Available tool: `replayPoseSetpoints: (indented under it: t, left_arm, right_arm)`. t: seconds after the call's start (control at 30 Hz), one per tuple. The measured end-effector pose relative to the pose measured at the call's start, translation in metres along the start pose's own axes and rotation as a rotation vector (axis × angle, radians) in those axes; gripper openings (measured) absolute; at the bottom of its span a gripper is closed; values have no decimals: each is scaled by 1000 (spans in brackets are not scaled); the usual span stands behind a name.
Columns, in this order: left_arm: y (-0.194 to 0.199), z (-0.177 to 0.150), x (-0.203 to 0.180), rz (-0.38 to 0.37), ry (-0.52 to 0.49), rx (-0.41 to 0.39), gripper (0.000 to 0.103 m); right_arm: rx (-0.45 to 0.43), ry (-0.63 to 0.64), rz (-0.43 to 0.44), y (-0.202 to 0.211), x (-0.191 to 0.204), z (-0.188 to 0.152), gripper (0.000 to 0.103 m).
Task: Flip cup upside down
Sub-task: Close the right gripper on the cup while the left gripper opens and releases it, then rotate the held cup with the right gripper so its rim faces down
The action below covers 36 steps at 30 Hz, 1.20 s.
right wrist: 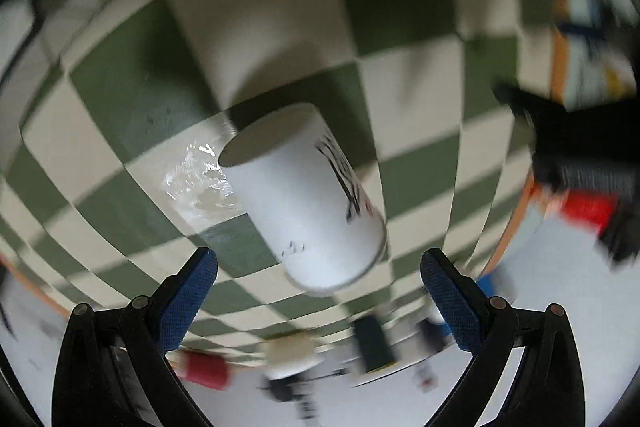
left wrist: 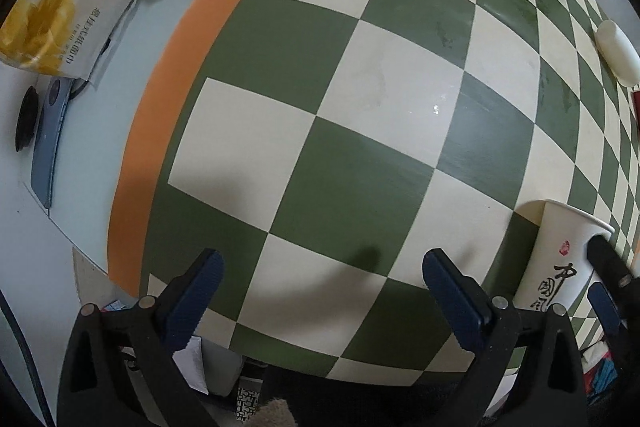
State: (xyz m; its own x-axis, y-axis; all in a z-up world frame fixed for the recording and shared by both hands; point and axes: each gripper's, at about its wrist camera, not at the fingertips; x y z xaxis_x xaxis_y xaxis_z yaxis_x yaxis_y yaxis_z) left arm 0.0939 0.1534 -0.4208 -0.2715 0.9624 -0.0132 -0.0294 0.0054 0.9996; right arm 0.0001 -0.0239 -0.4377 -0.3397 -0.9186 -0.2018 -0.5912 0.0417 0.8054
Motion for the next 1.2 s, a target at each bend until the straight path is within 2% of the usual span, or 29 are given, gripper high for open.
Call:
replayPoseSetpoints:
  t: [0.2,0.37,0.53,0.97,1.2]
  left_arm:
    - [-8,1,6,3,-5,8,102]
    - [-8,5,-1,-12,-24,10,102]
    - [-12,8,-1,-16,-42,17,102]
    - [-10,14,-15,0,-55,3,102]
    - [-1,17,-19,0,-61,-10,102]
  right_arm:
    - [-34,215,-24,-14,12,3,103]
    - [-44,295,-25,-26,23,6,101]
    - [-36,303,-20,-41,21,2,99]
    - [-24,290,-22,-62,11,-2,74]
    - [-28,229,28,-67,-3,-5,65]
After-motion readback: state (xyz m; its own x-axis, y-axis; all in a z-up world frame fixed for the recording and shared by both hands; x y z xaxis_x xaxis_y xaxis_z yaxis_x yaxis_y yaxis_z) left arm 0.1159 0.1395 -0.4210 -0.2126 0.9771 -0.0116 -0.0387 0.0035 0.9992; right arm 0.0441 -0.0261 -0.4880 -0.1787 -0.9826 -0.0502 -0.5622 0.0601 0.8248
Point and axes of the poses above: each gripper's, at about its wrist camera, not at the fingertips, and y roughly against the way its jaws point, x to its left, z to its top, and after that the axes turned 4 degrees about -x, right-handed
